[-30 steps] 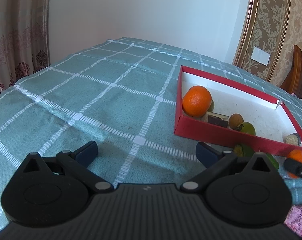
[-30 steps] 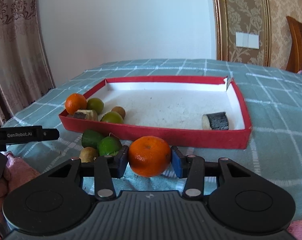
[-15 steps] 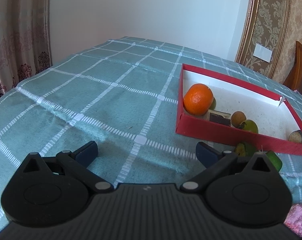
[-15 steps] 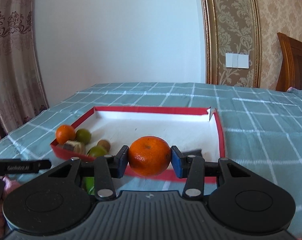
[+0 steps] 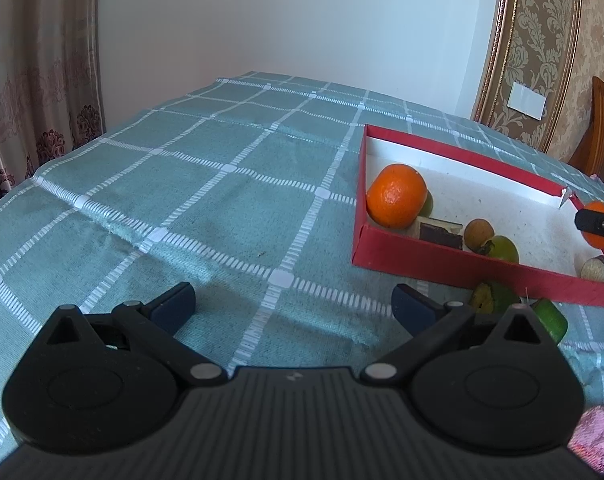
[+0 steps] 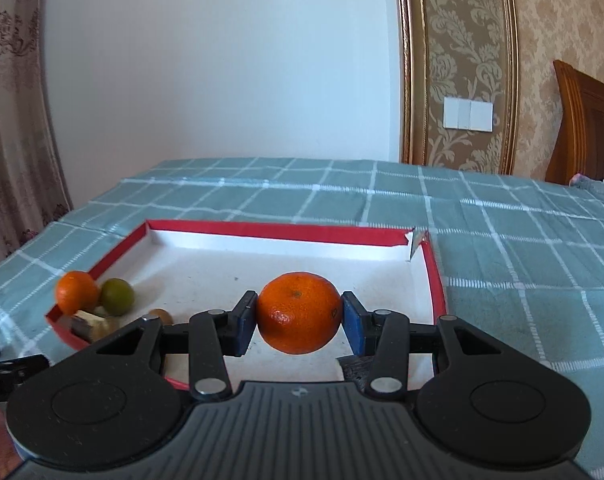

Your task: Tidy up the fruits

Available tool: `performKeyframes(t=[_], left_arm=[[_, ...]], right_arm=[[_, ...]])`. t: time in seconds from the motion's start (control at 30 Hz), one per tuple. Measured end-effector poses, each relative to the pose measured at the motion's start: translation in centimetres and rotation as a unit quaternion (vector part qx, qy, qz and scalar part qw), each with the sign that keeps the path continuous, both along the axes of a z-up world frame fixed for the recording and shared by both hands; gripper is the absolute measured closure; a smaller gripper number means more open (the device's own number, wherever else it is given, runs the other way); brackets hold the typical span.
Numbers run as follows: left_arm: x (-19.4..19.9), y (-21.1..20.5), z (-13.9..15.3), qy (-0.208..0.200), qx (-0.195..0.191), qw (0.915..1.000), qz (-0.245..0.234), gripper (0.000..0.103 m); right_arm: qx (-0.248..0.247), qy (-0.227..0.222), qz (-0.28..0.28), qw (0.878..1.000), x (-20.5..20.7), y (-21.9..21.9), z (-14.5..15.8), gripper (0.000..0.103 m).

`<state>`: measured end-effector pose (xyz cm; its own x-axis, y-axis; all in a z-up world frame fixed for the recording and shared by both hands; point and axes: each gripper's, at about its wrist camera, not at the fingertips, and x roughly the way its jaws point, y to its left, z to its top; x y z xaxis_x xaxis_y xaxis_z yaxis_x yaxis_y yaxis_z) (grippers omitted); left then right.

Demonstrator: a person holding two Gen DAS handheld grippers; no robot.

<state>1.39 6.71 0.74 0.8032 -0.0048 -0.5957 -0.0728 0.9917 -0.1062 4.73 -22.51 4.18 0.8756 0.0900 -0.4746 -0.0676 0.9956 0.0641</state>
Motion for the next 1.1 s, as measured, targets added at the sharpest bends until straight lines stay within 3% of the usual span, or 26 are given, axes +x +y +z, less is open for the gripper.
performKeyframes(t=[0.5,0.57,0.67,1.03,1.1], left_arm=[[0.2,-0.3,-0.1,0.006,0.010,0.9999,0.001,0.000],[0.2,-0.3,-0.1,0.007,0.012,0.9999,0.001,0.000],[0.2,-0.4,-0.1,0.007,0.013,0.9999,0.003,0.000],[0.1,-0.5,0.0,0.008,0.020,0.9997,0.010,0.000],[0.1,-0.7,0.0,0.008,0.022,0.9997,0.011,0.000]], right_arm=[[-0.014,0.036,-0.006,0.999,2.1,0.0,-2.6,0.059],[-0.016,0.038,0.000,0.999,2.2,0.1,-2.6,0.052],[-0.015,0.037,-0.009,0.999,1.9,-0.1,-2.6,0.031],[0.036,-0.007,-0.033,0.999,-3.7,-3.9,-1.5,0.031],[0.040,-0.013,-0.046,0.998,-5.0,-4.8,-1.7,0.026]])
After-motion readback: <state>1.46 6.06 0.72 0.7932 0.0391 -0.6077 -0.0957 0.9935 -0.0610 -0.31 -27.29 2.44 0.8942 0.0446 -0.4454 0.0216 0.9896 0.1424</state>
